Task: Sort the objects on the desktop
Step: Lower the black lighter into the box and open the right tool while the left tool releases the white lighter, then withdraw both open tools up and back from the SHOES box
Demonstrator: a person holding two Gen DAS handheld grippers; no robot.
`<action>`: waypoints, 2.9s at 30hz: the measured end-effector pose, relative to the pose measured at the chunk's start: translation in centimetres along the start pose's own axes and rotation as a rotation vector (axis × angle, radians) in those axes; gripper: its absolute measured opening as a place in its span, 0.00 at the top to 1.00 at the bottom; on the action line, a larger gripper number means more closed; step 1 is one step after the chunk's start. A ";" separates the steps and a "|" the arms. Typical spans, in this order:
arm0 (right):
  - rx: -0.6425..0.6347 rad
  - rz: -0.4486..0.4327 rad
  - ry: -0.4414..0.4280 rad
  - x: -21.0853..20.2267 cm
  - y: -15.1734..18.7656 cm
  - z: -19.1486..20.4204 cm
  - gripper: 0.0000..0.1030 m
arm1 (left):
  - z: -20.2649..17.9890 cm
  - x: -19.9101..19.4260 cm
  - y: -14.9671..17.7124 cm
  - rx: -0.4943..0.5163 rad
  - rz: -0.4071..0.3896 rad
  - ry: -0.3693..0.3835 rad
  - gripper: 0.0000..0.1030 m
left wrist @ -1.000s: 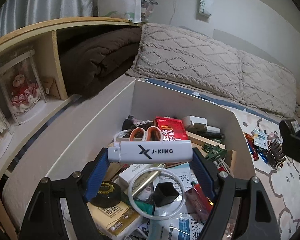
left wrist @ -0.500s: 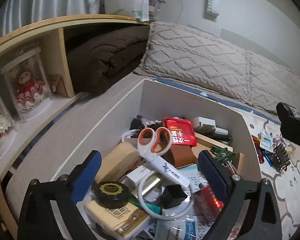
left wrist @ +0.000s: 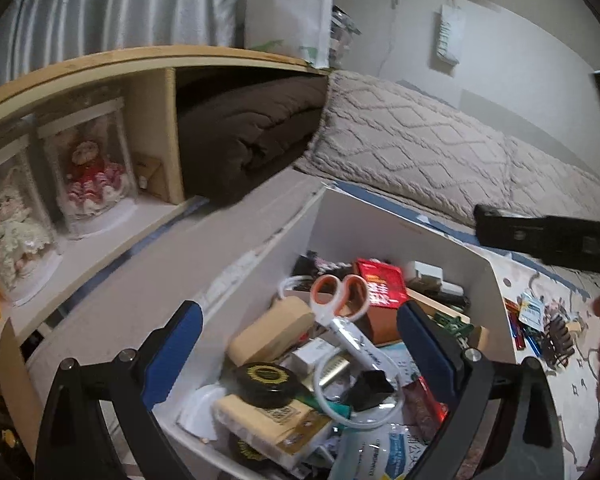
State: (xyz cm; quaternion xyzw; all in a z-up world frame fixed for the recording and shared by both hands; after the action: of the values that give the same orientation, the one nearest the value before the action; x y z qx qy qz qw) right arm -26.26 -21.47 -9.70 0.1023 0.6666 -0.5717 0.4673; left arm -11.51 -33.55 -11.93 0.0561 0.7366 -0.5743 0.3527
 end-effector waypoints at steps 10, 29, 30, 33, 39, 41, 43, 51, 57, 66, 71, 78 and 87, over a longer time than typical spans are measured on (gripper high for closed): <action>-0.071 0.115 -0.003 5.8 -1.0 3.0 0.19 | 3.1 -2.0 -0.3 -0.062 -0.044 -0.025 0.04; -0.275 0.226 0.150 13.9 -1.5 6.1 0.19 | 6.8 -2.8 0.0 -0.162 -0.068 -0.031 0.04; -0.262 0.205 0.152 13.9 -1.7 5.9 0.19 | 6.8 -2.7 0.1 -0.161 -0.066 -0.031 0.04; -0.187 0.168 0.110 13.6 -2.1 5.3 0.06 | 6.7 -2.6 0.2 -0.161 -0.063 -0.033 0.04; -0.147 0.152 0.081 12.6 -2.1 4.8 0.00 | 6.7 -2.6 0.3 -0.162 -0.066 -0.045 0.04; -0.158 0.143 0.079 11.9 -1.9 4.9 0.00 | 6.7 -2.6 0.4 -0.161 -0.066 -0.049 0.04; -0.170 0.131 0.076 11.3 -1.9 4.8 0.00 | 6.6 -2.7 0.5 -0.156 -0.066 -0.054 0.04; -0.189 0.055 0.028 7.9 -1.6 5.1 0.00 | 5.8 -3.1 0.4 -0.128 -0.074 -0.071 0.04; -0.196 -0.016 0.013 5.3 -0.5 4.8 0.00 | 4.7 -3.4 0.4 -0.087 -0.077 -0.088 0.04; -0.172 -0.119 0.016 1.0 1.4 2.9 0.00 | 2.7 -4.8 0.7 -0.021 -0.105 -0.105 0.00; -0.140 -0.153 0.014 -1.3 2.7 1.4 0.00 | 2.1 -5.4 0.9 -0.004 -0.114 -0.116 0.00; -0.144 -0.202 0.034 -4.4 4.8 0.2 0.00 | 1.4 -6.5 2.0 0.025 -0.120 -0.131 0.00; -0.133 -0.229 0.051 -8.1 7.9 -0.4 0.00 | -0.2 -9.4 3.4 0.078 -0.145 -0.087 0.00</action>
State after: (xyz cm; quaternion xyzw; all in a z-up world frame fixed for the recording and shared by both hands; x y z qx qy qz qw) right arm -16.77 -15.29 -9.04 0.0089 0.7220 -0.5730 0.3877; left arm -2.91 -29.19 -9.15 -0.0086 0.6998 -0.6286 0.3394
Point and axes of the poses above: each gripper's, at about its wrist camera, not at the fingertips, and x roughly the way its jaws point, z to its left, y to its underside, the point moved 8 cm from there along x, roughly the way its jaws point, and after that the axes turned 1 degree about z, right-handed, at the moved point
